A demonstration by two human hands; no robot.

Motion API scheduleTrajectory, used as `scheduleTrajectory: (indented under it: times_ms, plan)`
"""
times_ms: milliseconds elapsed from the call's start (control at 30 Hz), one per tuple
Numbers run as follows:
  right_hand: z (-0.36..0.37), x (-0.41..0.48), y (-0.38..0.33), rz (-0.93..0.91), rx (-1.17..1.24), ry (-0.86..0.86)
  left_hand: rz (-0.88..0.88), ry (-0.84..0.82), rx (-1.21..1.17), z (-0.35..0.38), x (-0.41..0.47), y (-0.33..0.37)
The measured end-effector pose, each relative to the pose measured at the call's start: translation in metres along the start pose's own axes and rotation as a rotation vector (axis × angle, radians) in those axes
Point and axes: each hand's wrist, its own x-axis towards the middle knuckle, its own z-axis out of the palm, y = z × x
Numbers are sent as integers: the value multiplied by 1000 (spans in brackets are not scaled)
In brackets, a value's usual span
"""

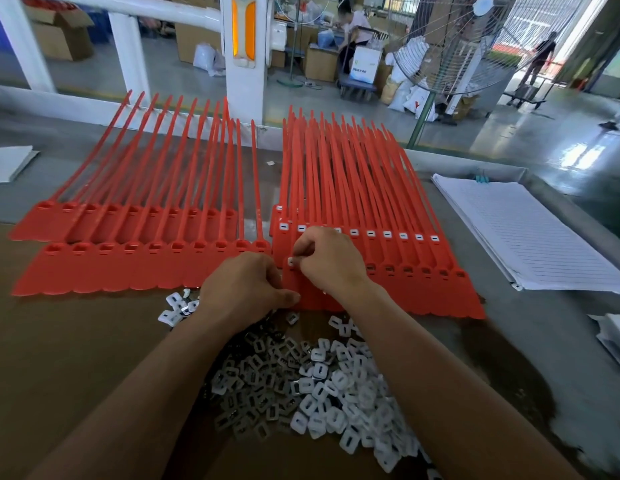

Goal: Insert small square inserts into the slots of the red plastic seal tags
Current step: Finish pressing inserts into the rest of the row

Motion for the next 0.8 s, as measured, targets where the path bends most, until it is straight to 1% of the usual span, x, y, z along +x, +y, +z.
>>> scheduleTrajectory:
  times_ms: [133, 333, 467, 667, 800]
  plan:
    - [-4, 7, -2, 17, 29, -95, 15, 7, -15, 0, -1, -1]
    - [-13, 12, -2, 48, 118, -179, 17, 26, -43, 0, -1, 0]
    - [-11, 14, -3, 43, 50, -179, 13, 25, -19, 0, -1, 0]
    - [-4, 12, -8, 11, -84, -113, 13, 16, -19, 1, -2, -2]
    - [1, 11, -10, 6, -152, -114, 9, 14, -12, 1, -2, -2]
